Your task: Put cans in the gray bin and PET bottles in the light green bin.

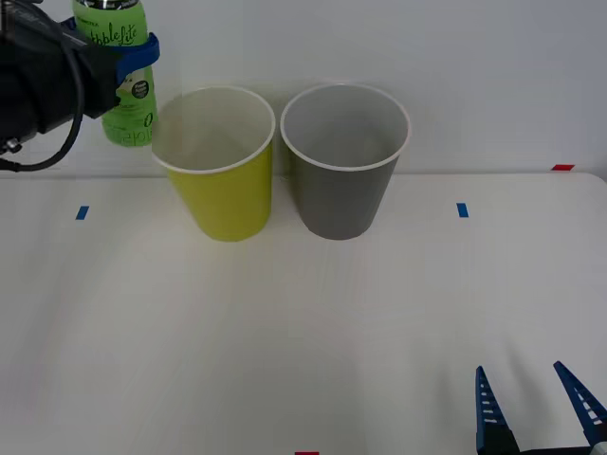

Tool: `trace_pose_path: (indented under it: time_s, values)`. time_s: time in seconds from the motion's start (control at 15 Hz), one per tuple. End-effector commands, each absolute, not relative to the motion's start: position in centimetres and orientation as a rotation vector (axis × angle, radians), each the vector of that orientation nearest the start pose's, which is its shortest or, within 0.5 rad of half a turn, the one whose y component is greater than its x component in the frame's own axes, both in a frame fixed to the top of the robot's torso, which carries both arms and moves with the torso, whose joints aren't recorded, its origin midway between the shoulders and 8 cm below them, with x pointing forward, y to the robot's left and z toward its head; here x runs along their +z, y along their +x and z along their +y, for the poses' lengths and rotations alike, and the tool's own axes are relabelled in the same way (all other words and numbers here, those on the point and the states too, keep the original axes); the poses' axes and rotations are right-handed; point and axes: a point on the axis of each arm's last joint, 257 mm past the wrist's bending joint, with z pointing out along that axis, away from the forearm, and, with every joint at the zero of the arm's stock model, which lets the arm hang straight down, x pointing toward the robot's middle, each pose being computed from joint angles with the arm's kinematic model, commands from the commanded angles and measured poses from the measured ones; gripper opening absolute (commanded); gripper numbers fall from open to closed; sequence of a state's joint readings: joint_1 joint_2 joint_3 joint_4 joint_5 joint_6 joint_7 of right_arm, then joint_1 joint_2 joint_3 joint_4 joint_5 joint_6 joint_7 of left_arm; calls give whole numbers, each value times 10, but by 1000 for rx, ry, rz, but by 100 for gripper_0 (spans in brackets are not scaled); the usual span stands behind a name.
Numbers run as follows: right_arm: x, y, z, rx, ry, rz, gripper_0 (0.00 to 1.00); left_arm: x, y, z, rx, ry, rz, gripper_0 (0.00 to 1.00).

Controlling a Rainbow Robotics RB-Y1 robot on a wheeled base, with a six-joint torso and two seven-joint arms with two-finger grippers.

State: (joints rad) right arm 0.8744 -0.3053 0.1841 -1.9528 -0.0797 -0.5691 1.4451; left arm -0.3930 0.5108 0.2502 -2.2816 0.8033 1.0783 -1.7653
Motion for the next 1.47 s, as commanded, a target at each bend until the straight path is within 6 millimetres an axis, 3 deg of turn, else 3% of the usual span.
trace_pose_path:
  time_s: [0.07,0.47,0.73,1.2,1.27,1.33,1.47]
  values:
    - [-247,274,-267,56,-28,1507,95,86,532,178,-194,518,1485,0]
    - [-247,274,-267,56,-28,1507,95,84,583,157,-224,507,1479,0]
    - [-247,274,-267,56,-28,1507,95,82,605,145,-235,499,1458,0]
    - [-247,274,-267,56,-28,1507,95,78,606,140,-265,493,1462,0]
    - [-247,274,-267,56,-28,1507,95,80,606,140,-271,489,1457,44]
    - [-247,274,-267,56,-28,1507,95,79,606,139,-275,486,1460,100]
    - [-247,274,-267,56,-28,1507,95,80,605,140,-284,485,1462,100]
